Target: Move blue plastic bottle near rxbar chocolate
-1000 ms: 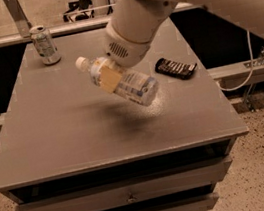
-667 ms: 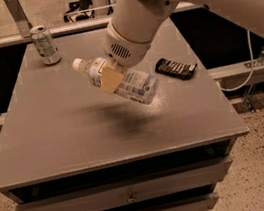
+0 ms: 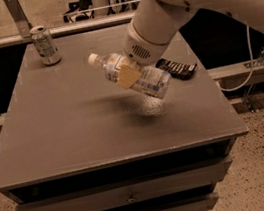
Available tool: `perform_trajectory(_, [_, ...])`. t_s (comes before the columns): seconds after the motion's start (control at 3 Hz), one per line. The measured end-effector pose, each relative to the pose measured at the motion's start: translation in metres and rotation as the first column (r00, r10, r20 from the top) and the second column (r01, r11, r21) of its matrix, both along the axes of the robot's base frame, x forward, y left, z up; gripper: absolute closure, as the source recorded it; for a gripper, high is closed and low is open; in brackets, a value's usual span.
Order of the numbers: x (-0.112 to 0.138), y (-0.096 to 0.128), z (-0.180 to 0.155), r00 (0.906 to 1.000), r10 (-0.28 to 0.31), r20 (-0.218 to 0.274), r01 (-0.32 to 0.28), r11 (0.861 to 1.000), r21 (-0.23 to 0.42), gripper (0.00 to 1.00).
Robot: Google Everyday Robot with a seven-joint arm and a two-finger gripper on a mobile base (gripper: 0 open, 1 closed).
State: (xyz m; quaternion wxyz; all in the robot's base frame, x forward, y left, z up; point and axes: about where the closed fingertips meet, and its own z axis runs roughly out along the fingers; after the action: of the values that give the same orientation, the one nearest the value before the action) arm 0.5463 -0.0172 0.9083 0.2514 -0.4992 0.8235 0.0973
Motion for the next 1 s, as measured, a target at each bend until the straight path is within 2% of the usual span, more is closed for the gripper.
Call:
perform_trajectory(0.33, [0.031,-0.033,-0.003,0.9973,0.008,0.073,-0.008,1.0,-0.003,1.0])
perform_trajectory(0.67, [0.076,-0.06,0.0,0.9874,0.058,0.147,-0.055,0.998,-0.029,1.0])
perform_trajectory(1.0, [0.107,-0.066,0.01,0.9711,0.117,0.208,-0.102,0.992,-0.079,1.0])
